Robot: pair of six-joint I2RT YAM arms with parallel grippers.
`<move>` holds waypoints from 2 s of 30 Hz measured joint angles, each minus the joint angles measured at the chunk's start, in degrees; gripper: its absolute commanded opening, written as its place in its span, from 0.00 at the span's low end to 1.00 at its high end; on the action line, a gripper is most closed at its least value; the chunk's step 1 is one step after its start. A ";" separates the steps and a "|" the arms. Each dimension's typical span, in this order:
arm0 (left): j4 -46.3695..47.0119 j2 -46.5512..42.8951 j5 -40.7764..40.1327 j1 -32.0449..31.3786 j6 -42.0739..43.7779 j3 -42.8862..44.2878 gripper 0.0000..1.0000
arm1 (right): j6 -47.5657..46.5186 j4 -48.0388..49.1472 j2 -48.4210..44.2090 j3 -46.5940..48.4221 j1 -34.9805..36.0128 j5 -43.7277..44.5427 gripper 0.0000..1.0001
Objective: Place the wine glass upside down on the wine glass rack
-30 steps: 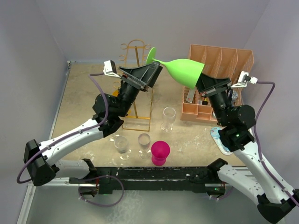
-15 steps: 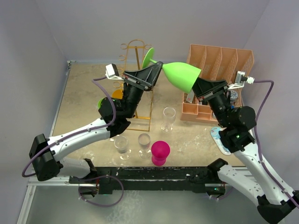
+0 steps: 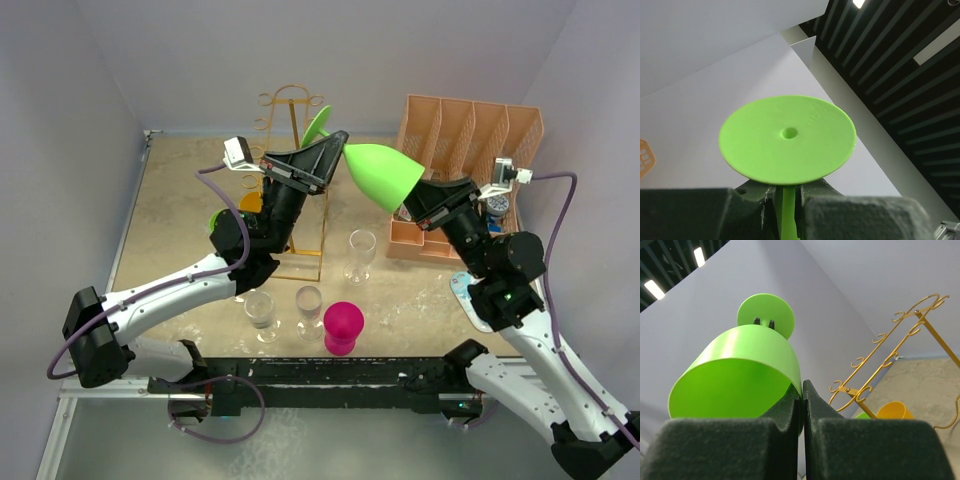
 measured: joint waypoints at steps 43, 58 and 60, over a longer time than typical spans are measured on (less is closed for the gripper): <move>-30.29 -2.25 16.31 0.09 62.10 12.55 0.00 | -4.72 -26.73 9.64 30.42 0.04 -5.22 0.59; -35.36 -0.79 24.37 0.09 70.69 13.42 0.00 | 5.18 -30.40 14.03 30.51 0.04 -7.04 0.32; -35.78 -0.85 24.52 0.09 71.04 13.42 0.00 | 6.32 -30.36 14.05 30.38 0.04 -6.82 0.26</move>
